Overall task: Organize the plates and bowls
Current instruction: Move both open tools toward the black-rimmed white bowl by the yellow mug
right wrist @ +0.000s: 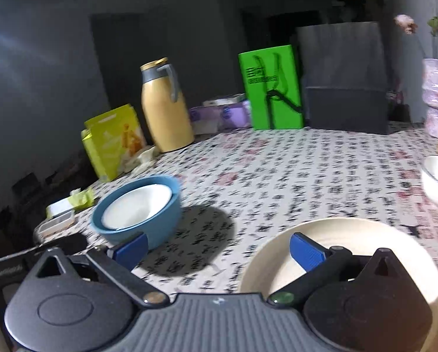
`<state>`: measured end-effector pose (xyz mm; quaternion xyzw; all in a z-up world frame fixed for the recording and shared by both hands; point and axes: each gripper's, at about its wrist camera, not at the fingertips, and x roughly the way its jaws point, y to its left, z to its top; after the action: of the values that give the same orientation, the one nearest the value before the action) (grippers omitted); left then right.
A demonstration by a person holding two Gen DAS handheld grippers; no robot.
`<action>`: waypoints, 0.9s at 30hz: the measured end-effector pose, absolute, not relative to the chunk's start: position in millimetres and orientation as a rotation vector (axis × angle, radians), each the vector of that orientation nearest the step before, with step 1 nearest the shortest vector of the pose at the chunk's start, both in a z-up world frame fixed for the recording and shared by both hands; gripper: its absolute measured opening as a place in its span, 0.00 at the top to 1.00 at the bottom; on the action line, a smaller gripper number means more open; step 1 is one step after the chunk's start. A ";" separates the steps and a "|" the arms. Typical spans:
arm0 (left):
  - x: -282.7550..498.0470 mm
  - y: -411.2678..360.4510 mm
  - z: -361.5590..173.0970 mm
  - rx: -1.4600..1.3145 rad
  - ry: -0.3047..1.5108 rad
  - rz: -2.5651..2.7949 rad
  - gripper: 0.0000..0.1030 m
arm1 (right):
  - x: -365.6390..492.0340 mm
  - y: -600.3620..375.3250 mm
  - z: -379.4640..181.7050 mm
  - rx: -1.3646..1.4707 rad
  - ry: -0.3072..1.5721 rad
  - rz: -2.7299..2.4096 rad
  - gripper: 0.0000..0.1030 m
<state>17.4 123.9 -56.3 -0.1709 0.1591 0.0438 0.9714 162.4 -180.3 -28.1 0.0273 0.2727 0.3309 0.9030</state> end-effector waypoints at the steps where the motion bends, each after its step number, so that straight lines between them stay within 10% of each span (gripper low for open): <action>1: 19.3 121.5 -56.0 -0.340 0.320 0.081 0.00 | 164.5 -185.8 -28.1 0.062 0.562 0.665 0.00; 27: 83.8 45.3 -32.3 -0.247 0.380 -0.130 0.00 | 203.1 -305.5 -32.0 0.175 0.533 0.378 0.00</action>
<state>83.8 45.3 -32.3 -0.1226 0.1881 -0.0646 0.9723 203.1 -305.5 -32.0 0.0858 0.2615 0.1855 0.9433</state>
